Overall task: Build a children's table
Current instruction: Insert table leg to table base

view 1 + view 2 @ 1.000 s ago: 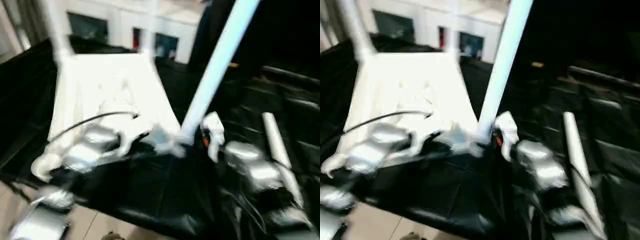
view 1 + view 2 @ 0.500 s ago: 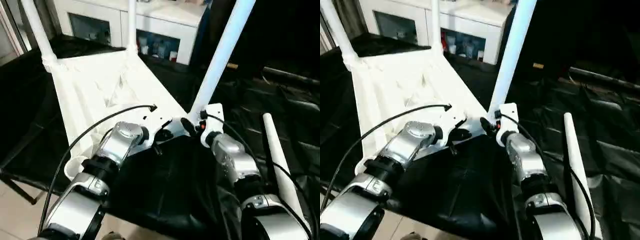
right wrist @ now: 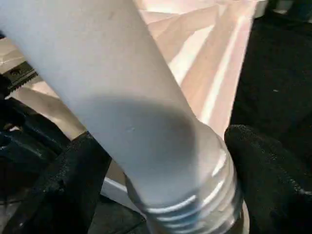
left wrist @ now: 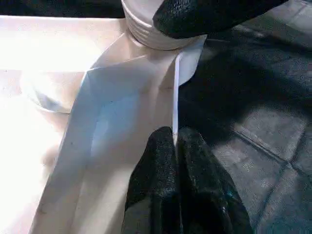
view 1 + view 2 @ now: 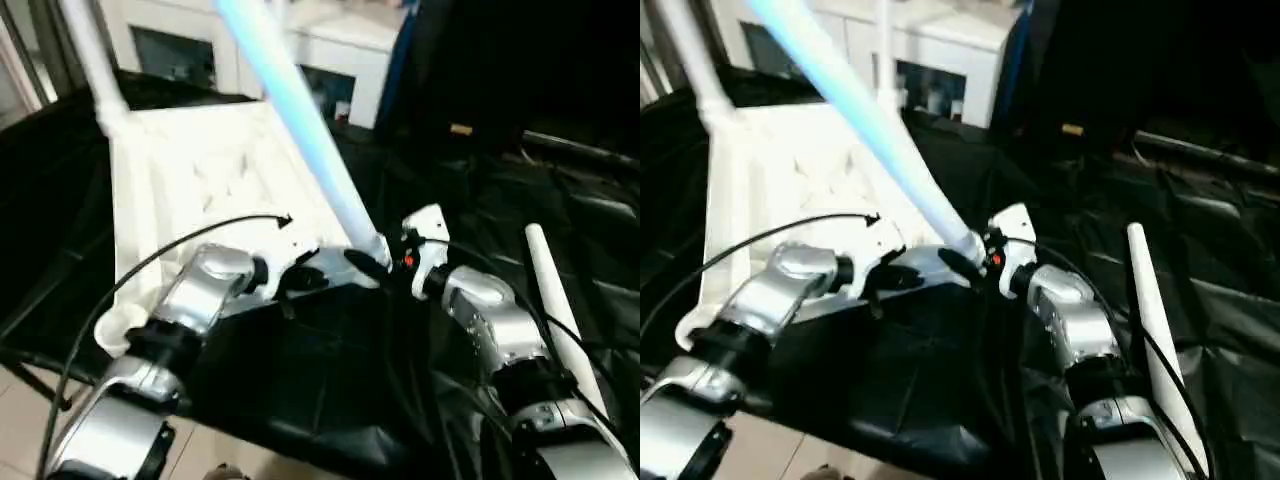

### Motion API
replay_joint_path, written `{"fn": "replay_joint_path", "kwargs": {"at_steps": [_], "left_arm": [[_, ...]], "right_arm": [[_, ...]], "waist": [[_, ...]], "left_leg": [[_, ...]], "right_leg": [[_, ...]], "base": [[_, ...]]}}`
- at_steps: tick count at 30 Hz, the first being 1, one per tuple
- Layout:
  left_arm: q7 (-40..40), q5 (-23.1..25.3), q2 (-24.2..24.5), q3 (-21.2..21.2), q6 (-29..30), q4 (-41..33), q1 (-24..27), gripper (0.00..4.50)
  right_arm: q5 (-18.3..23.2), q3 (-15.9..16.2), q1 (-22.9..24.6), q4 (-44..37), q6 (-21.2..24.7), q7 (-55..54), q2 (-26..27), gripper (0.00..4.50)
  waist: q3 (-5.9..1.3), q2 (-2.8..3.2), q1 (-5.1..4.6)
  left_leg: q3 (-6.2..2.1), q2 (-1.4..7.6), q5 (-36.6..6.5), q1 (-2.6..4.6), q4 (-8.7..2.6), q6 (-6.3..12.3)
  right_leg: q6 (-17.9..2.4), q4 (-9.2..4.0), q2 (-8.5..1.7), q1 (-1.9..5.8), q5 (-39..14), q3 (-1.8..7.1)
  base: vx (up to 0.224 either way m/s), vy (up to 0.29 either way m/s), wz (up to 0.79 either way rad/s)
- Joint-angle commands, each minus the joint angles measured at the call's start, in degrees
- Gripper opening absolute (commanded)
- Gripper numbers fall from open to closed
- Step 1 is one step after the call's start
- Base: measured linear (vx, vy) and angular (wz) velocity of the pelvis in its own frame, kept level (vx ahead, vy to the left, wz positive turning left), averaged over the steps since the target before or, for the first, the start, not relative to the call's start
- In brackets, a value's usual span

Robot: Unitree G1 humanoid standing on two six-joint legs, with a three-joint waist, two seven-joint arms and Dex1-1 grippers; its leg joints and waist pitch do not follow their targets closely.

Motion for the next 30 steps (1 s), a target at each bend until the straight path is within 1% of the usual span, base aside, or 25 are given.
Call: {"fn": "replay_joint_path", "kwargs": {"at_steps": [1, 3, 4, 5, 6, 7, 8, 9, 11, 12, 13, 14, 15, 21, 25, 26, 30], "left_arm": [[-1.0, -2.0, -0.9, -0.6, 0.7, -2.1, 0.6, 0.0], [-1.2, -2.1, -0.9, -0.5, 0.9, -2.5, 0.8, 0.0], [-1.4, -2.1, -0.9, -0.3, 1.1, -2.8, 0.9, 0.0], [-1.4, -2.1, -0.9, -0.3, 1.1, -2.8, 0.9, 0.0], [-1.5, -2.0, -1.0, -0.2, 1.2, -2.9, 0.8, 0.0], [-1.7, -1.9, -0.9, -0.2, 1.2, -3.0, 0.7, 0.0], [-1.7, -1.9, -0.8, -0.2, 1.2, -3.0, 0.7, 0.0], [-1.7, -2.0, -0.8, -0.2, 1.2, -3.1, 0.7, 0.0], [-1.6, -1.8, -0.5, -0.1, 0.9, -2.8, 0.6, 0.0], [-1.6, -1.8, -0.5, -0.1, 0.9, -2.8, 0.6, 0.0], [-1.7, -1.8, -0.3, -0.2, 0.8, -2.9, 0.6, 0.0], [-1.8, -1.8, -0.3, -0.2, 0.9, -3.0, 0.7, 0.0], [-2.0, -1.8, -0.1, -0.3, 0.8, -3.1, 0.8, 0.0], [-2.3, -1.3, 0.5, -0.4, -0.3, -2.9, 1.2, 0.0], [-2.2, -1.3, 0.7, -0.4, -0.7, -3.1, 1.4, 0.0], [-2.0, -1.2, 0.7, -0.3, -0.9, -3.1, 1.4, 0.0], [-1.3, -0.9, 0.7, -0.2, -2.1, -2.5, 1.4, 0.0]], "right_arm": [[-0.5, 1.1, 1.1, -0.4, 0.7, 0.6, 0.5, 3.95], [-0.2, 1.3, 1.4, -0.8, 1.0, 0.6, 1.1, 3.95], [-0.1, 1.6, 1.5, -0.9, 1.3, 1.1, 1.6, 3.95], [-0.1, 1.6, 1.5, -0.9, 1.3, 1.2, 1.6, 3.79], [-0.2, 1.7, 1.5, -0.8, 1.2, 1.2, 1.7, 3.69], [-0.3, 1.6, 1.5, -0.7, 0.9, 1.2, 1.7, 3.69], [-0.3, 1.6, 1.6, -0.7, 0.9, 1.2, 1.7, 3.59], [-0.3, 1.6, 1.6, -0.7, 0.9, 1.2, 1.7, 3.59], [-0.2, 1.3, 1.9, -0.8, 0.6, 1.5, 1.4, 3.36], [-0.2, 1.3, 1.9, -0.8, 0.6, 1.5, 1.3, 3.28], [-0.1, 1.0, 2.1, -0.9, 0.6, 1.7, 1.1, 3.28], [0.0, 0.9, 2.2, -0.9, 0.6, 1.8, 1.0, 3.09], [-0.1, 0.8, 2.3, -0.9, 0.5, 1.8, 0.8, 3.0], [0.1, 0.4, 3.3, -0.8, 0.0, 2.3, 0.4, 2.78], [-0.1, 0.4, 4.2, -0.5, -1.0, 2.5, 0.2, 2.74], [0.0, 0.3, 4.4, -0.5, -1.1, 2.4, 0.3, 2.73], [-0.1, 0.0, 4.9, -0.5, -1.2, 2.4, 0.5, 2.72]], "waist": [[-3.59, 0.56, 0.05], [-3.62, 0.64, 0.11], [-3.62, 0.54, 0.1], [-3.61, 0.76, 0.12], [-3.59, 0.85, 0.1], [-3.62, 0.69, 0.09], [-3.61, 0.69, 0.09], [-3.62, 0.88, 0.11], [-3.61, 0.79, 0.07], [-3.62, 0.9, 0.1], [-3.61, 0.83, 0.07], [-3.62, 0.77, 0.09], [-3.6, 0.78, 0.09], [-3.59, 0.72, 0.16], [-3.57, 0.7, 0.31], [-3.56, 0.83, 0.31], [-3.55, 0.72, 0.34]], "left_leg": [[-1.06, 1.92, -11.6, 0.42, -3.71, 0.4], [-1.07, 1.92, -11.0, 0.39, -3.71, 0.48], [-1.04, 1.89, -10.9, 0.37, -3.7, 0.54], [-1.04, 1.91, -10.9, 0.41, -3.73, 0.55], [-1.07, 1.93, -10.9, 0.42, -3.78, 0.47], [-1.05, 1.9, -10.8, 0.4, -3.76, 0.4], [-1.06, 1.9, -10.8, 0.4, -3.77, 0.39], [-1.06, 1.91, -10.8, 0.45, -3.78, 0.35], [-1.04, 1.87, -10.9, 0.42, -3.77, 0.32], [-1.05, 1.9, -11.0, 0.47, -3.78, 0.29], [-1.03, 1.88, -11.1, 0.47, -3.77, 0.27], [-1.06, 1.87, -10.9, 0.45, -3.78, 0.26], [-1.03, 1.88, -10.9, 0.44, -3.77, 0.34], [-1.03, 1.94, -11.0, 0.52, -3.79, 0.41], [-1.0, 1.92, -11.1, 0.49, -3.8, 0.47], [-1.05, 1.95, -11.2, 0.49, -3.83, 0.38], [-1.03, 1.92, -11.4, 0.47, -3.83, 0.38]], "right_leg": [[-10.1, -4.92, -5.03, 2.8, -11.7, 3.2], [-10.2, -4.79, -5.08, 2.86, -10.9, 3.23], [-10.2, -4.79, -5.05, 2.87, -10.8, 3.23], [-10.2, -4.83, -5.09, 2.84, -10.7, 3.24], [-10.2, -4.81, -5.06, 2.86, -10.6, 3.2], [-10.2, -4.8, -5.03, 2.91, -10.5, 3.21], [-10.2, -4.79, -5.06, 2.93, -10.4, 3.21], [-10.2, -4.8, -5.07, 2.89, -10.3, 3.23], [-10.2, -4.82, -5.02, 2.94, -10.2, 3.23], [-10.3, -4.82, -5.06, 2.93, -10.1, 3.24], [-10.2, -4.82, -5.03, 2.92, -10.2, 3.24], [-10.2, -4.82, -5.03, 2.99, -10.3, 3.23], [-10.2, -4.83, -5.04, 2.95, -10.2, 3.25], [-10.0, -4.84, -5.0, 2.88, -10.4, 3.24], [-10.0, -4.89, -5.07, 2.87, -10.7, 3.24], [-10.0, -4.9, -5.08, 2.87, -11.0, 3.23], [-9.7, -4.99, -5.06, 2.85, -11.4, 3.26]], "base": [[0.0, 0.0, 0.0], [0.0, 0.0, 0.0], [0.0, 0.0, 0.0], [0.0, 0.0, 0.0], [0.0, 0.0, 0.0], [0.0, 0.0, 0.0], [0.0, 0.0, 0.0], [0.0, 0.0, 0.0], [0.0, 0.0, 0.0], [0.0, 0.0, 0.0], [0.0, 0.0, 0.0], [0.0, 0.0, 0.0], [0.0, 0.0, 0.0], [0.0, 0.0, 0.0], [0.0, 0.0, 0.0], [0.0, 0.0, 0.0], [0.0, 0.0, 0.0]]}}
